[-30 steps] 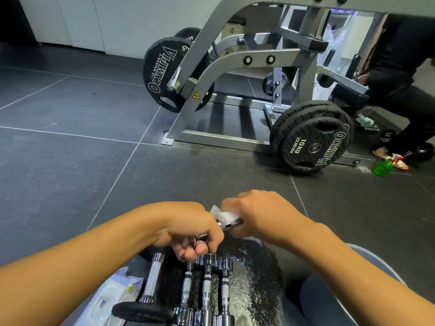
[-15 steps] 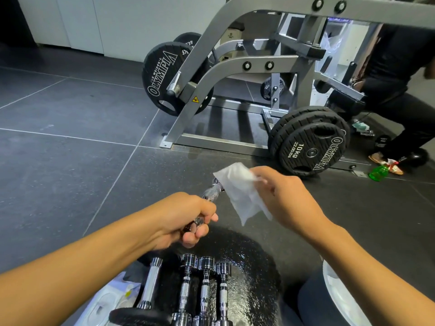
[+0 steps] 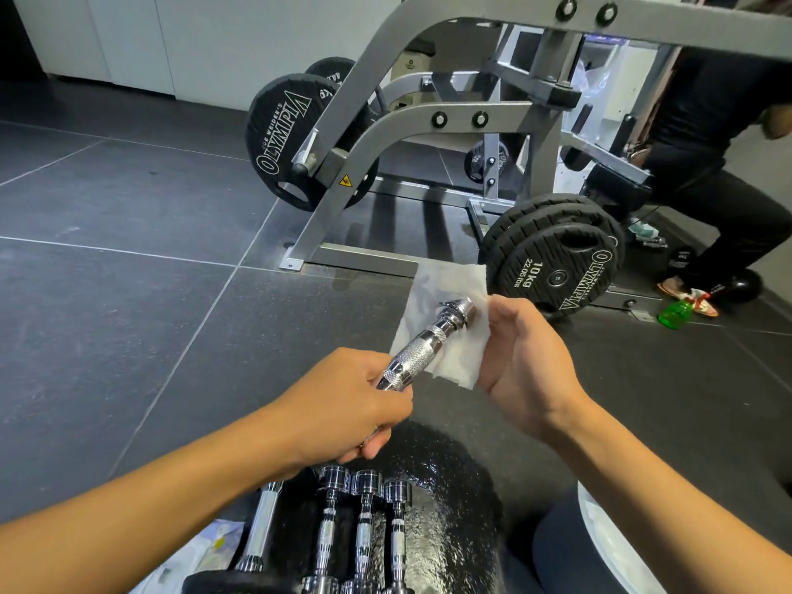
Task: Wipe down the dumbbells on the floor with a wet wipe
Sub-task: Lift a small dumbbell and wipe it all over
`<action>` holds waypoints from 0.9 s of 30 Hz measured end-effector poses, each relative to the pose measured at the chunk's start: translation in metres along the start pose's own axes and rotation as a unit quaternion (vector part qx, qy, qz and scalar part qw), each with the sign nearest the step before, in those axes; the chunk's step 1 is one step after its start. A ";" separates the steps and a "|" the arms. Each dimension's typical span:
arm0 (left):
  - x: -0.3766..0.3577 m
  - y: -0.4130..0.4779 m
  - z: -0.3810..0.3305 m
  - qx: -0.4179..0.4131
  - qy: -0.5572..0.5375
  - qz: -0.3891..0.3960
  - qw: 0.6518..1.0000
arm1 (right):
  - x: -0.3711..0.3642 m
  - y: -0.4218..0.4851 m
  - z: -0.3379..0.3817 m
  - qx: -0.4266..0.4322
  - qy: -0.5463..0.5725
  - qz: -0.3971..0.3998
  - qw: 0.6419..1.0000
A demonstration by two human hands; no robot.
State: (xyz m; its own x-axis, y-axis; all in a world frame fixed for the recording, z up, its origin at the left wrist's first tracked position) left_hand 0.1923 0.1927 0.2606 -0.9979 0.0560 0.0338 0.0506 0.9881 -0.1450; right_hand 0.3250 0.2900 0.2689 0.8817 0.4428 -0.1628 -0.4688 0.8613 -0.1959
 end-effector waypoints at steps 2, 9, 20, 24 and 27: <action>0.000 0.001 0.000 -0.001 0.002 0.007 1.000 | 0.003 -0.001 0.000 -0.003 0.020 0.000 1.000; -0.009 -0.001 0.005 0.056 -0.149 0.102 0.982 | 0.001 -0.003 -0.001 -0.025 0.053 -0.002 0.998; -0.007 -0.002 0.009 0.033 -0.145 0.124 0.981 | 0.003 -0.006 0.018 0.047 0.009 0.002 0.999; -0.019 -0.006 0.009 0.043 -0.161 0.154 0.974 | -0.022 -0.010 0.021 0.043 0.102 0.086 0.990; -0.030 -0.010 0.010 0.074 -0.230 0.187 0.952 | -0.037 -0.012 0.026 0.063 0.124 0.128 0.982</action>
State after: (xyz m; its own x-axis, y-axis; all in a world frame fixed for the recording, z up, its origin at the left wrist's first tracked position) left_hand 0.2216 0.1797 0.2513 -0.8257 0.2972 -0.4794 0.4326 0.8791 -0.2002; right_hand 0.2994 0.2694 0.3023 0.6877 0.5883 -0.4254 -0.6496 0.7602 0.0011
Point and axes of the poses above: each hand's wrist, its own y-axis towards the middle knuckle, its own x-axis out of the back of the hand, z = x × y, the point moved 9 cm from there along y, towards the middle knuckle, and after that the axes turned 14 degrees about -y, right-handed, at the moved point
